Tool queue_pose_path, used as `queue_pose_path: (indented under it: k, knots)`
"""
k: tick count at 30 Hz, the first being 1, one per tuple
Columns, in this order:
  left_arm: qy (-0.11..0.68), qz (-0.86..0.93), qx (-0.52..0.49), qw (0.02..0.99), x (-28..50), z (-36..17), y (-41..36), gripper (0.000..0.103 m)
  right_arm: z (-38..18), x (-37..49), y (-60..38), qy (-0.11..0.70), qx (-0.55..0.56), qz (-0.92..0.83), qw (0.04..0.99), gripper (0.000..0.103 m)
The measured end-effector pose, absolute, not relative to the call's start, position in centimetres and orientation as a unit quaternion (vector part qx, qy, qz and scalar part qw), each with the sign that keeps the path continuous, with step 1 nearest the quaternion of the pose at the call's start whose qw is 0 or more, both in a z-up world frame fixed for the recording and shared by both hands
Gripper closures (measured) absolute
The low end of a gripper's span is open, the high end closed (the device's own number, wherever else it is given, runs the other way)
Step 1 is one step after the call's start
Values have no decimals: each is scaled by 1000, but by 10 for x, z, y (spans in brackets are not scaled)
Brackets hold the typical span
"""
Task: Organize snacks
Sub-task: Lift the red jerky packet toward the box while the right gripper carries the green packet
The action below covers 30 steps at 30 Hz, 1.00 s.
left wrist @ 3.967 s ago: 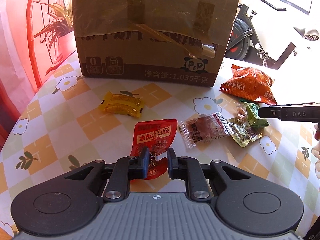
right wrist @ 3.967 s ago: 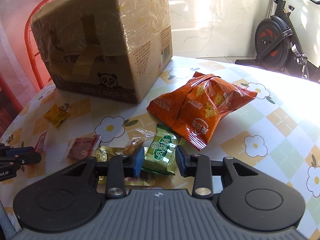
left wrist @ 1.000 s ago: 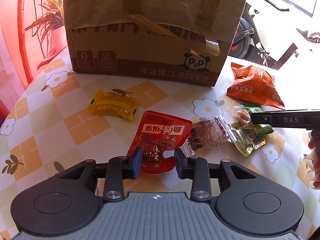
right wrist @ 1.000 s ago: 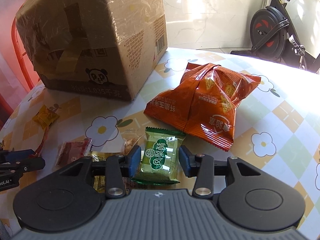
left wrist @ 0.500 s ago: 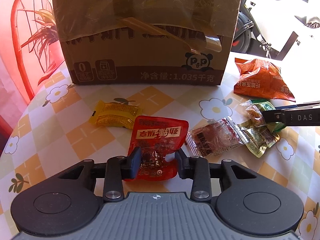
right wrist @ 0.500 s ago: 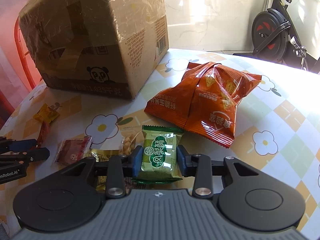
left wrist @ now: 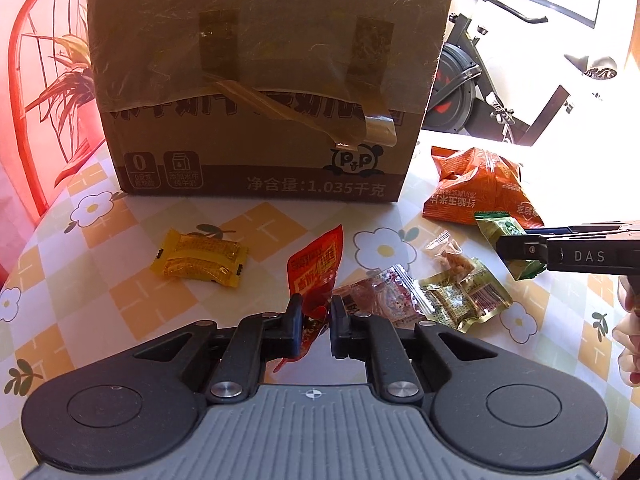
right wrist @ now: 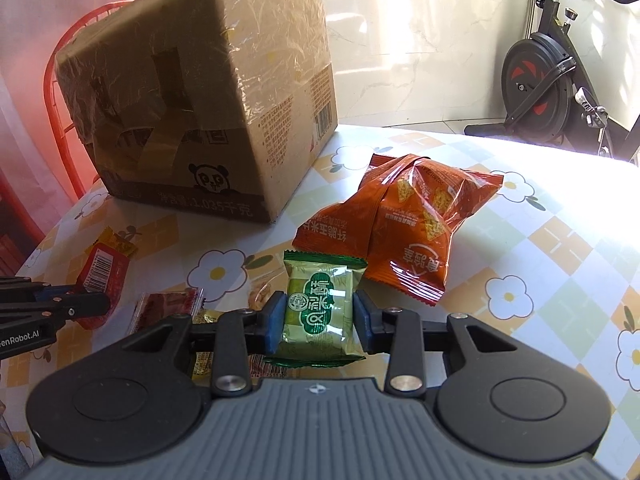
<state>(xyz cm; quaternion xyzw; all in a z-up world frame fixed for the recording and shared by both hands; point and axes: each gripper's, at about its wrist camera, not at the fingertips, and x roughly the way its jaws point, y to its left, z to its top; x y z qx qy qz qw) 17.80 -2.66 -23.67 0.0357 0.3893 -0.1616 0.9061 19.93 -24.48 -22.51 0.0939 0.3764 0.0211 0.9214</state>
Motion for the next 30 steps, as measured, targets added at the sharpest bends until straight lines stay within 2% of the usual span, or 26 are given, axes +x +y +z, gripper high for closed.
queue_pose_path:
  k: [30]
  knots:
    - [331, -184, -3, 926, 171, -193, -33, 89, -195, 194, -250, 342, 85, 19, 935, 65]
